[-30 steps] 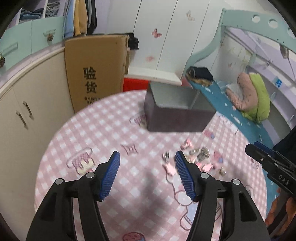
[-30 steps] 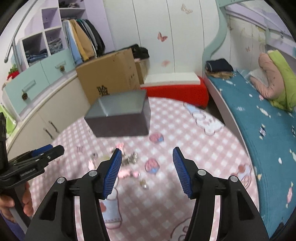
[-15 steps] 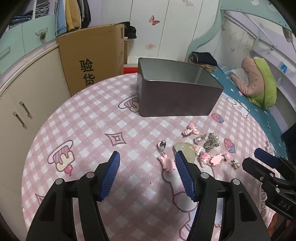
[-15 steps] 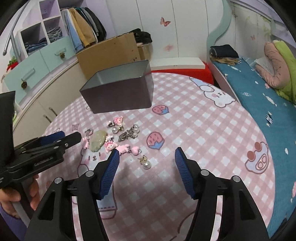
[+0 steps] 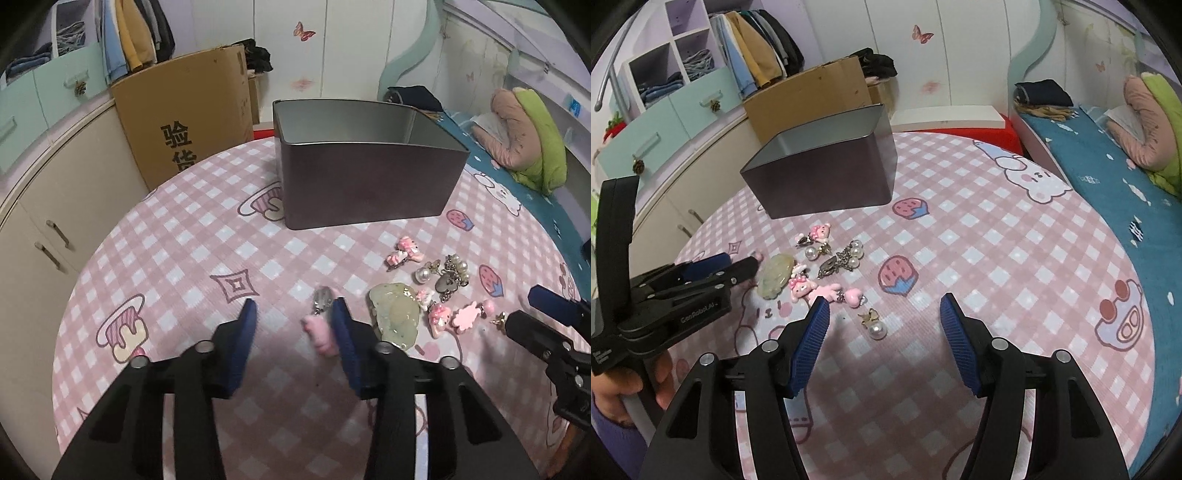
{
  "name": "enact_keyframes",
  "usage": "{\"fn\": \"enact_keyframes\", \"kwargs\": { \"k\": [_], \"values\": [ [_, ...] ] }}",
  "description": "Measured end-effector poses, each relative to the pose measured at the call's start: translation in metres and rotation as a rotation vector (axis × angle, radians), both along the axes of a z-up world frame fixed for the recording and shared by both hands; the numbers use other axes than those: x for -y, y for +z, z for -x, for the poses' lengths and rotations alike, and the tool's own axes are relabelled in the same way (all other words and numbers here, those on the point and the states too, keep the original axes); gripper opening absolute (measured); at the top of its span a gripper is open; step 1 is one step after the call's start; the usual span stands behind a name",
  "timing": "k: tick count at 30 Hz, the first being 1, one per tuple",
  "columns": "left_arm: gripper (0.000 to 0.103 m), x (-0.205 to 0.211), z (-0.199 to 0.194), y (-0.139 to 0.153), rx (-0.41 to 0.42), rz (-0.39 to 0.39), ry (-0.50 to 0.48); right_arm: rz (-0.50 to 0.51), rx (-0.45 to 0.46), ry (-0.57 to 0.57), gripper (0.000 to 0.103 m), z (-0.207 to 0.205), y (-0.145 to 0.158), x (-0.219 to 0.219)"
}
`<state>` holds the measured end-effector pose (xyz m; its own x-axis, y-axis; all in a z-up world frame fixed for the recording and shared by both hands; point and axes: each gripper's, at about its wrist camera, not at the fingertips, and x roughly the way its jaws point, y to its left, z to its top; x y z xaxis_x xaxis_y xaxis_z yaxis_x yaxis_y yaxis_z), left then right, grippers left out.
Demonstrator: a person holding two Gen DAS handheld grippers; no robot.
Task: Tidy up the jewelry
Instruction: 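Move the left gripper to a pink charm and close on it, then hold the pink charm in the left gripper while the right gripper grasps another pink charm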
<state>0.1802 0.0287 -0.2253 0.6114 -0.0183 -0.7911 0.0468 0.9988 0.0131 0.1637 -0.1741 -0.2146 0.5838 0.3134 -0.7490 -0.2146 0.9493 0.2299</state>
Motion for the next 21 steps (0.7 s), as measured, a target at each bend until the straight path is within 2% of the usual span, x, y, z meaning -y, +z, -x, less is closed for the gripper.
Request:
{"fn": "enact_keyframes", "kwargs": {
  "k": [2,12,21],
  "values": [
    [0.011,-0.004,0.001,0.001,0.001,-0.006,-0.003,0.0,-0.004,0.003,0.061,-0.001,-0.002,-0.002],
    [0.011,-0.025,0.008,0.005,-0.005,0.083,-0.01,0.076,0.008,0.034,0.061,0.0,-0.006,-0.019],
    [0.011,-0.027,0.022,0.02,0.022,0.113,-0.036,0.15,0.031,0.107,0.06,-0.01,-0.006,-0.045]
  ]
}}
